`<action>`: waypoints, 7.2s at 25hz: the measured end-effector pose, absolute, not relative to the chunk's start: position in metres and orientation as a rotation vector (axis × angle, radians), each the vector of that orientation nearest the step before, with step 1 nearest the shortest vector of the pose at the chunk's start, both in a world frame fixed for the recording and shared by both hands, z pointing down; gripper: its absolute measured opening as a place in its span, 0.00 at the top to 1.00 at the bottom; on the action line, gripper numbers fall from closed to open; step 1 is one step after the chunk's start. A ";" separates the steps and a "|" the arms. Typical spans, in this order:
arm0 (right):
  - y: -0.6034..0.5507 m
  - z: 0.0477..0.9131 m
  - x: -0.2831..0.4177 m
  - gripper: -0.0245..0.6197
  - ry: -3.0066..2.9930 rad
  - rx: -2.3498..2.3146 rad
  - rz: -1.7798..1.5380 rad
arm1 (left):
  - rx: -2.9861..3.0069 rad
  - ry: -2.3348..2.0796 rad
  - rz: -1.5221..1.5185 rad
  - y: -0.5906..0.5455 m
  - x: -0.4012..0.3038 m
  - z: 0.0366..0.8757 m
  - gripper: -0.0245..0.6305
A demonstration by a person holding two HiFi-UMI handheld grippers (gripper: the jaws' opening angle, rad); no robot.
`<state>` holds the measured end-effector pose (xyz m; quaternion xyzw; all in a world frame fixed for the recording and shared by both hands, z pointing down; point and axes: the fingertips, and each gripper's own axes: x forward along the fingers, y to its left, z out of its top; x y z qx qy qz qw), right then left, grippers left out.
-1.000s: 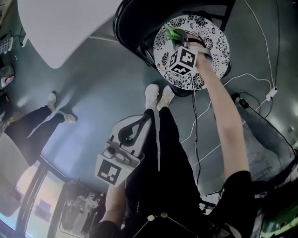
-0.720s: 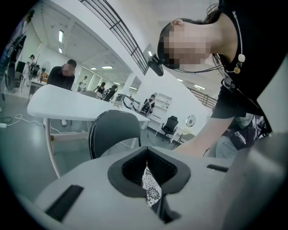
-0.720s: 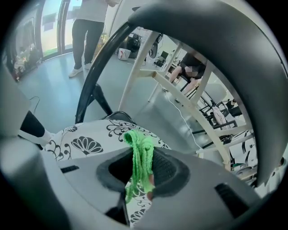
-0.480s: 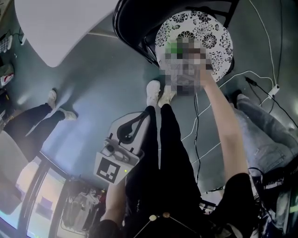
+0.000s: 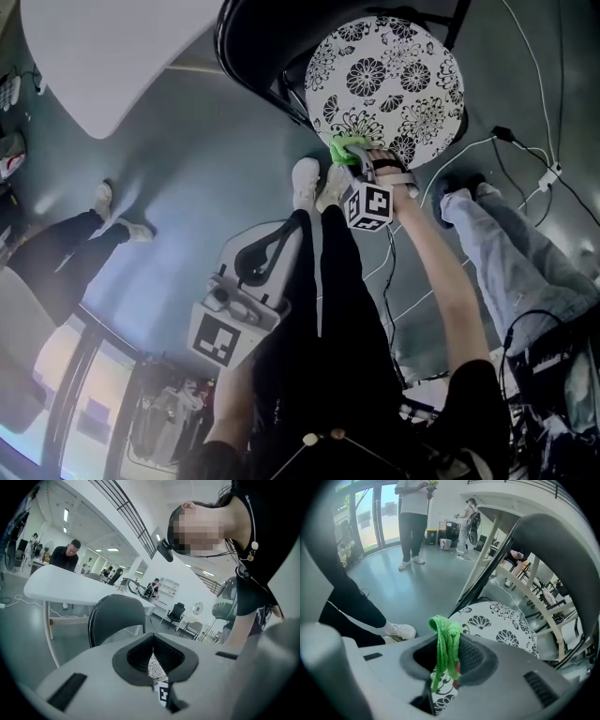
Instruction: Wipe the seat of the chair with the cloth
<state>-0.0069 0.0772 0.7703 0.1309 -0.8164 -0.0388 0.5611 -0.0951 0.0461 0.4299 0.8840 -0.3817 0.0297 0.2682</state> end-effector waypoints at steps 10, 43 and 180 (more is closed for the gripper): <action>0.102 0.761 -0.009 0.81 -1.933 0.228 -0.110 | 2.392 -1.013 0.074 0.045 -0.092 0.428 0.96; -0.174 0.762 0.087 0.81 -1.700 0.478 -0.272 | 2.319 -1.032 0.172 0.052 -0.104 0.449 0.96; -0.008 0.591 0.125 0.81 -2.203 0.750 0.503 | 2.308 -1.185 0.070 -0.003 -0.021 0.375 0.96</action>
